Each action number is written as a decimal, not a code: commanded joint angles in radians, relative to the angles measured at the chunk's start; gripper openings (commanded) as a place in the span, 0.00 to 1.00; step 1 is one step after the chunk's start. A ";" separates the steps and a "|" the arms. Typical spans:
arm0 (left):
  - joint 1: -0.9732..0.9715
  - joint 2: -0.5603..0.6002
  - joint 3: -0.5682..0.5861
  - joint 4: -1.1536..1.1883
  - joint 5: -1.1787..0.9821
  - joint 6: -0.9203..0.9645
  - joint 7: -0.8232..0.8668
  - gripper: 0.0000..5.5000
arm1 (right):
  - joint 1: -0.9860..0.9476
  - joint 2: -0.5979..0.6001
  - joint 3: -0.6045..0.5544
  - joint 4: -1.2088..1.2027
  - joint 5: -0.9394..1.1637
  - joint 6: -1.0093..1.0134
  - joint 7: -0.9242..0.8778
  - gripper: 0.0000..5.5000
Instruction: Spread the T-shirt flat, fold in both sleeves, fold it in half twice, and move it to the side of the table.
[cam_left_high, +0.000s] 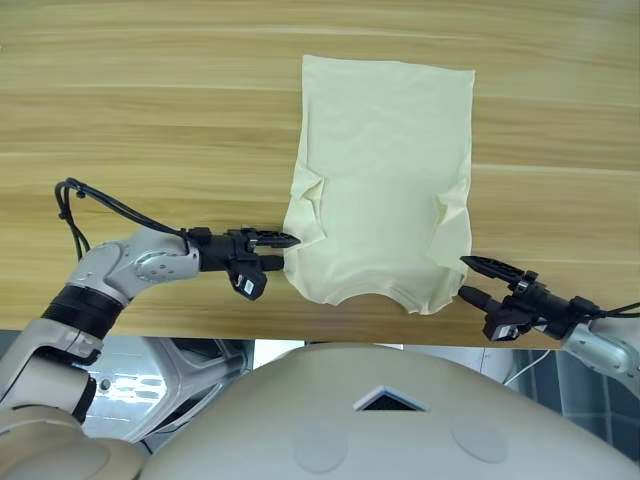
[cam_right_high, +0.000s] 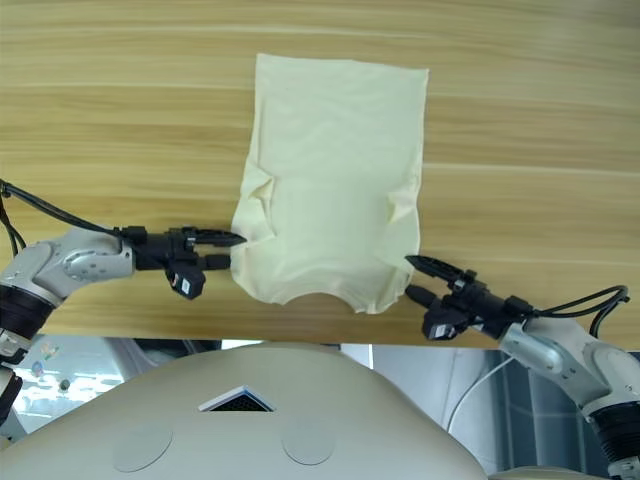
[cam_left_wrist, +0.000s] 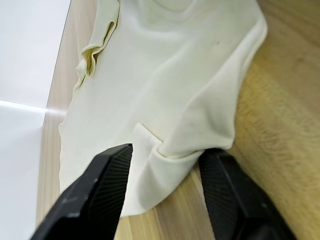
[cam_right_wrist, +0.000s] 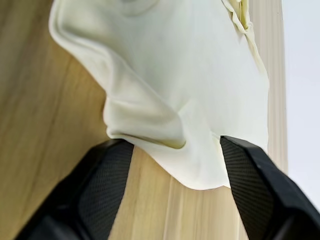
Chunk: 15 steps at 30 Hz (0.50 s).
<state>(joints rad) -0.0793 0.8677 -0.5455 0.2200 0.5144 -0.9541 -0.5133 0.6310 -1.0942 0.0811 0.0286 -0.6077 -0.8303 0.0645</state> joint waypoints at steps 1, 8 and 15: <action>0.051 -0.002 -0.068 0.042 0.084 0.041 -0.080 0.44 | 0.225 -0.051 -0.035 0.063 -0.110 0.065 0.020 0.58; 0.049 -0.014 -0.068 0.041 0.085 0.048 -0.076 0.44 | 0.332 -0.002 -0.073 -0.126 -0.072 0.060 0.042 0.58; 0.043 -0.028 -0.072 0.053 0.089 0.051 -0.067 0.44 | 0.222 0.045 -0.013 -0.079 -0.097 0.072 0.067 0.58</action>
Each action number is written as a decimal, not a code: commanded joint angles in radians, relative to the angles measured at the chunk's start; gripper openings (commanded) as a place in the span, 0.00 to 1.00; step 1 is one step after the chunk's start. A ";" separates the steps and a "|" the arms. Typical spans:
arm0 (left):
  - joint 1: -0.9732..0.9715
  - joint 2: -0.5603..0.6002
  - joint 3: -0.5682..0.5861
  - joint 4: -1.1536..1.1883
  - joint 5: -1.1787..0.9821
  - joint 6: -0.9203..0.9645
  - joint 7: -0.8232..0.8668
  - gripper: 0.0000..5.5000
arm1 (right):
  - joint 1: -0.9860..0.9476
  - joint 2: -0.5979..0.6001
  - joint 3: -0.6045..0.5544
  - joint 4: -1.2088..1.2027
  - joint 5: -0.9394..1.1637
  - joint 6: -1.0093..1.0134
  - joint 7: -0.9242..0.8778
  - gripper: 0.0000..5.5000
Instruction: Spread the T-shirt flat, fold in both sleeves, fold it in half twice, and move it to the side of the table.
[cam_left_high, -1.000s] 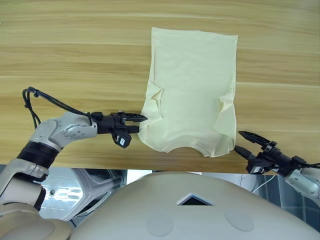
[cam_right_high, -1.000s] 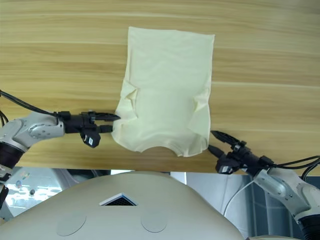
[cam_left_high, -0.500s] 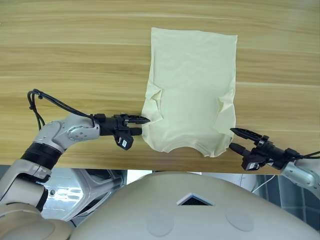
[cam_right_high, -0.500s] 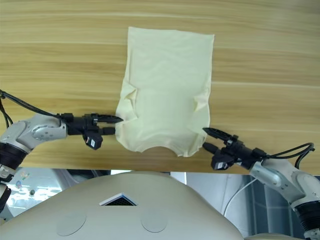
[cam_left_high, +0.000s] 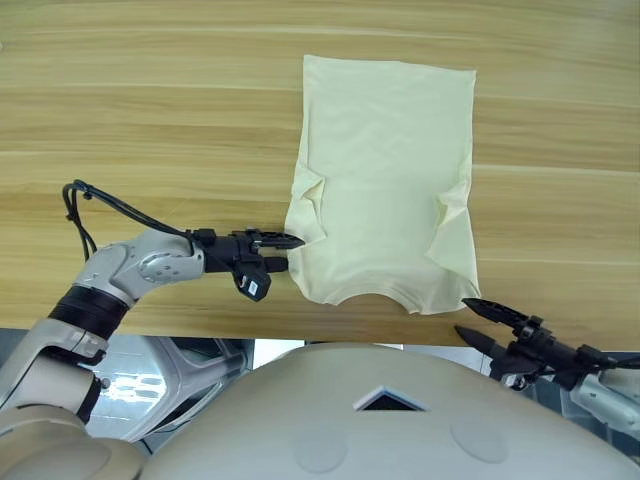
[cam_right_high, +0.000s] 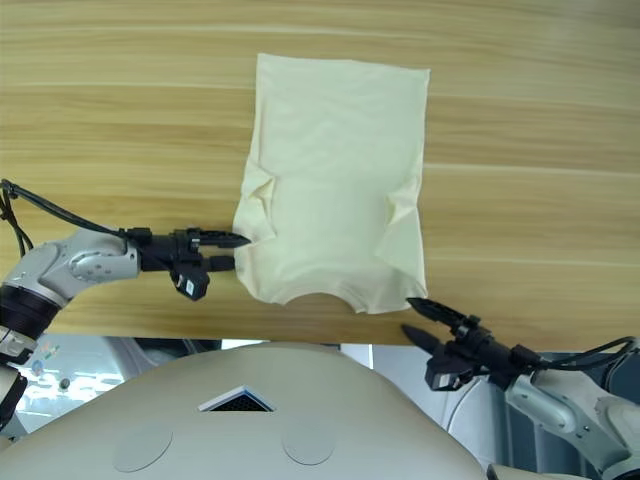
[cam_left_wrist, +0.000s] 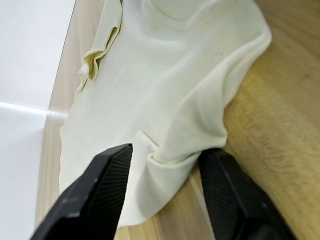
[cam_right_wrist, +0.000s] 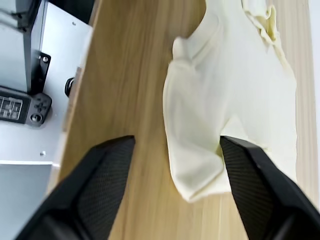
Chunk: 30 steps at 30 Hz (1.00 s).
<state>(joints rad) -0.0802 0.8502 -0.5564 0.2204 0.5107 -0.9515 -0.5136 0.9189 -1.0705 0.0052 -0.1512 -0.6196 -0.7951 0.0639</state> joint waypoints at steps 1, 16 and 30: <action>0.044 -0.012 -0.061 0.052 0.093 0.049 -0.065 0.44 | -0.089 0.023 0.068 0.123 -0.083 0.037 0.066 0.58; 0.053 -0.033 -0.060 0.054 0.099 0.056 -0.050 0.44 | -0.196 -0.015 0.026 0.251 -0.075 0.011 0.059 0.58; 0.041 -0.030 -0.061 0.068 0.101 0.040 -0.056 0.36 | -0.272 -0.001 0.134 0.238 -0.082 -0.003 0.097 0.46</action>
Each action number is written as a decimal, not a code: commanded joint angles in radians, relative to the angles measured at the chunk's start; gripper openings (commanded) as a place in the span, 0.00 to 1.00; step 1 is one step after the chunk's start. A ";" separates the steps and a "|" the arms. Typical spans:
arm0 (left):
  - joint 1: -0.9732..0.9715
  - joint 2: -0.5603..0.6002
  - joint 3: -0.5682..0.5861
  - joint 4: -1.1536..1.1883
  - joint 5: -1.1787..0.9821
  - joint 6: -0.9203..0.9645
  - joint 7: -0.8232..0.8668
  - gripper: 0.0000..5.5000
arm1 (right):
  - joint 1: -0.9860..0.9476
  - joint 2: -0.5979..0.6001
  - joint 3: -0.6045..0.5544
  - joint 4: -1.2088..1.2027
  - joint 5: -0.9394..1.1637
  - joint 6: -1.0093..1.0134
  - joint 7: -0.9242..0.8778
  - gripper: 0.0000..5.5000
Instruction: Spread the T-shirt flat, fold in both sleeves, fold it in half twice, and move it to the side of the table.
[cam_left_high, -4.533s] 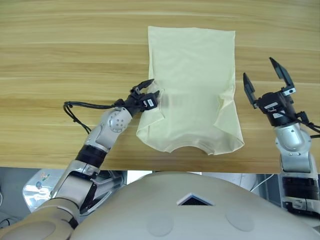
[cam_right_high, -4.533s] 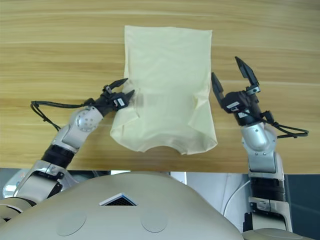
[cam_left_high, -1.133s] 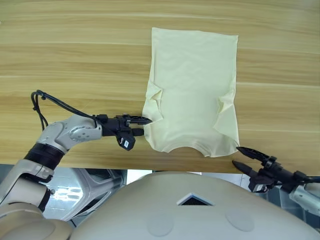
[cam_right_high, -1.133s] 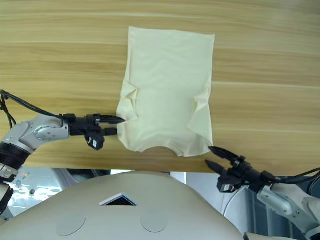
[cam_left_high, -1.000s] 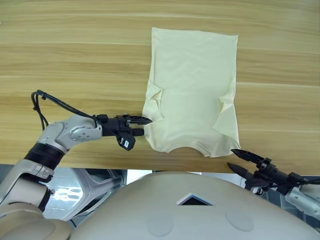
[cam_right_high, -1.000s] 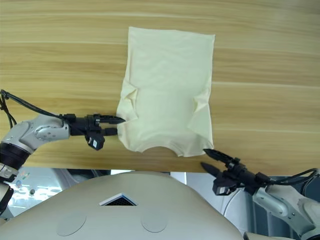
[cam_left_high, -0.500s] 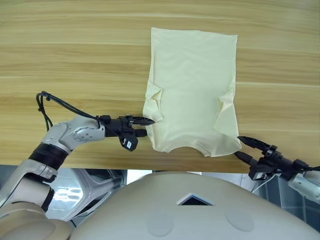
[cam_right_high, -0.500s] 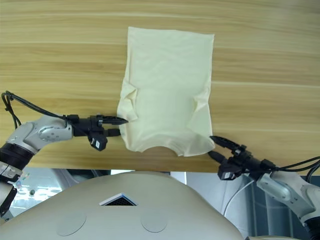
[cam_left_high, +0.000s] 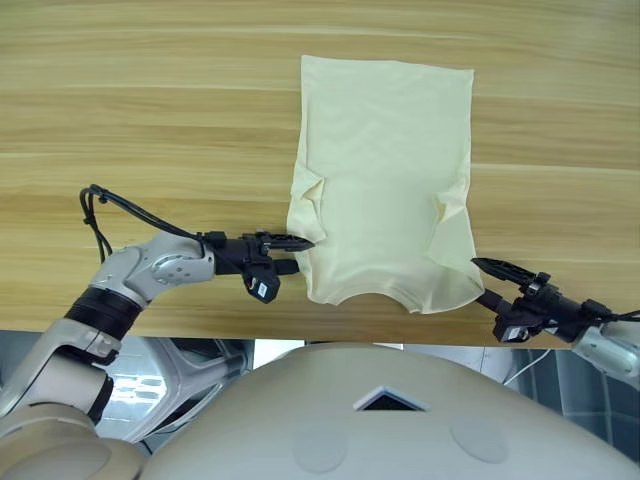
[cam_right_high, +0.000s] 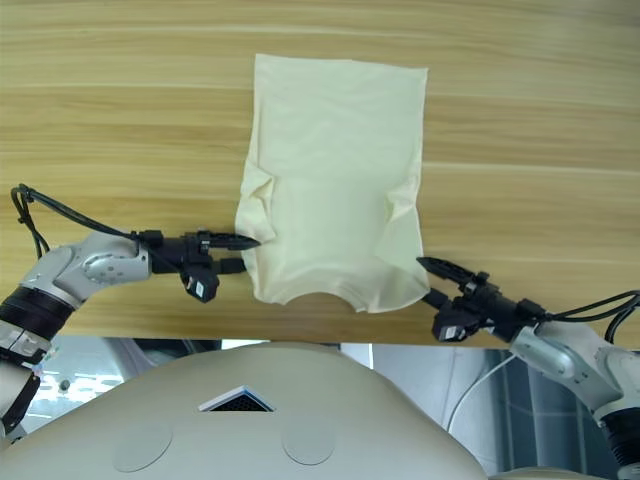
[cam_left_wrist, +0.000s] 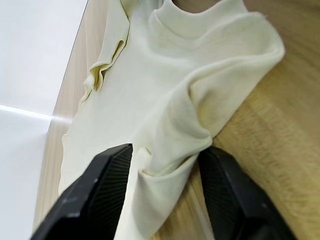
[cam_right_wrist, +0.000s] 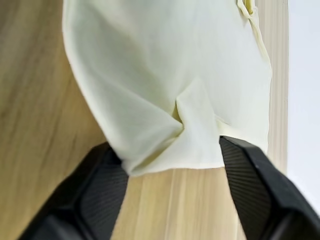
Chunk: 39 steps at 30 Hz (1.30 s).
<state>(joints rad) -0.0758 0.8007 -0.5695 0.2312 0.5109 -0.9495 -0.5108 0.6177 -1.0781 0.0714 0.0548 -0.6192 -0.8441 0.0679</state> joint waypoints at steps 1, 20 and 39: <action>0.036 0.021 -0.048 0.059 0.103 0.038 -0.058 0.32 | 0.028 0.004 0.071 0.031 -0.082 0.048 0.093 0.42; 0.133 0.137 0.064 -0.033 0.075 0.065 -0.014 0.01 | -0.055 -0.004 0.127 0.091 -0.107 0.066 0.084 0.00; 0.493 0.122 0.137 -0.273 -0.149 0.094 0.052 0.01 | 0.119 0.019 0.067 -0.129 0.117 -0.013 0.059 0.00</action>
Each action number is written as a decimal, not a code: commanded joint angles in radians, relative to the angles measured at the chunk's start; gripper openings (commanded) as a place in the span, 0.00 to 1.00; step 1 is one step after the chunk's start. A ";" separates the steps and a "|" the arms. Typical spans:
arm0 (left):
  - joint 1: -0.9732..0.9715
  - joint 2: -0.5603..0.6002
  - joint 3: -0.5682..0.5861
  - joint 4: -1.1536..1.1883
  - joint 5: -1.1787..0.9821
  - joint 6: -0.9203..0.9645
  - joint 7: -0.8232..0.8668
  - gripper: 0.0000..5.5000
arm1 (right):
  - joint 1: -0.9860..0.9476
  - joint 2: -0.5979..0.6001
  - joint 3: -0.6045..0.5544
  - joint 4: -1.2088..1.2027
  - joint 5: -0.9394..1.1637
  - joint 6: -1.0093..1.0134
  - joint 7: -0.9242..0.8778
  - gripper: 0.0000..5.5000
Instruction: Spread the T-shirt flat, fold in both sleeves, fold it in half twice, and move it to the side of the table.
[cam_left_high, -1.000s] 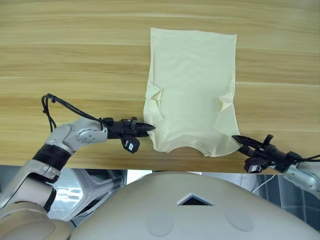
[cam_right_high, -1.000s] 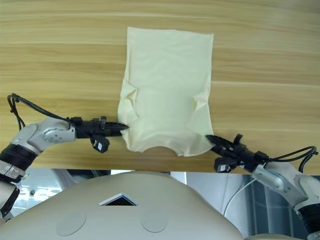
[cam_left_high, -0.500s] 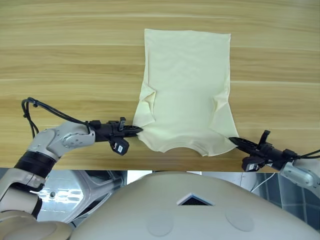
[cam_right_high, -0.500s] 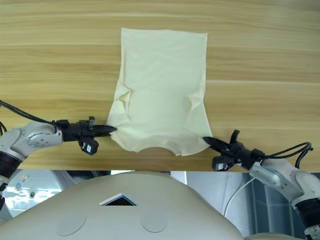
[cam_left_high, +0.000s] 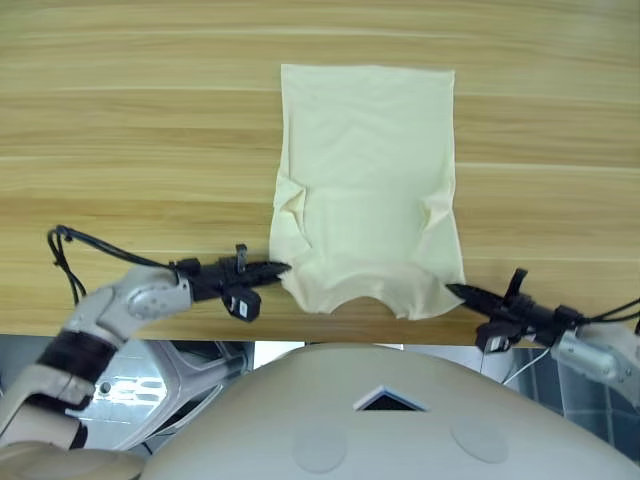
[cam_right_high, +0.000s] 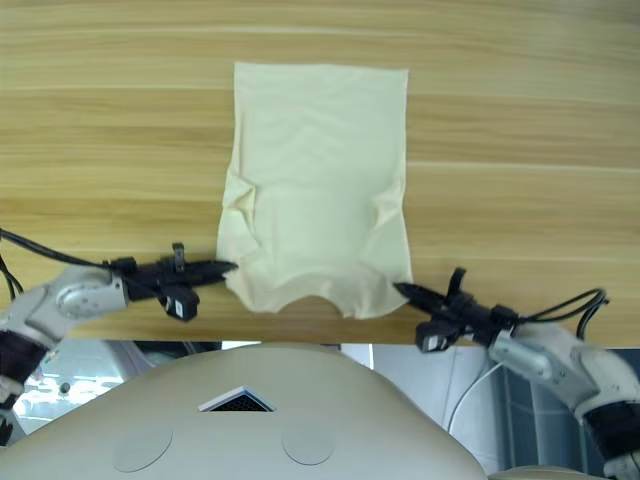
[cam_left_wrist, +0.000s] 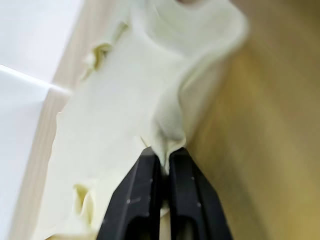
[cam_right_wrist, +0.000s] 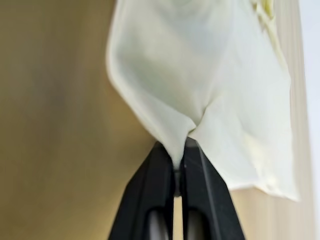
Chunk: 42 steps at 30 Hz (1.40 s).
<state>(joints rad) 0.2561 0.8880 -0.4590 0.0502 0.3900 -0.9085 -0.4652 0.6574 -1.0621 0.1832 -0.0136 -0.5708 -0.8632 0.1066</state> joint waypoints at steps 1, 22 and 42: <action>0.210 0.045 0.051 -0.125 -0.030 0.069 0.016 0.01 | 0.100 0.005 -0.060 -0.068 0.086 0.008 0.023 0.00; -0.614 -0.526 0.253 0.642 -0.499 0.394 -0.038 0.01 | -1.016 0.595 0.005 0.622 0.499 0.290 0.242 0.00; -1.032 -0.653 0.487 1.258 -0.437 0.599 0.203 0.41 | -1.461 0.831 -0.144 1.342 0.416 0.527 -0.092 0.47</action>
<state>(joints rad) -0.7343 0.2458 0.0097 1.2815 -0.0455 -0.3620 -0.2808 -0.7564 -0.2478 0.1033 1.3056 -0.2113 -0.3808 0.0339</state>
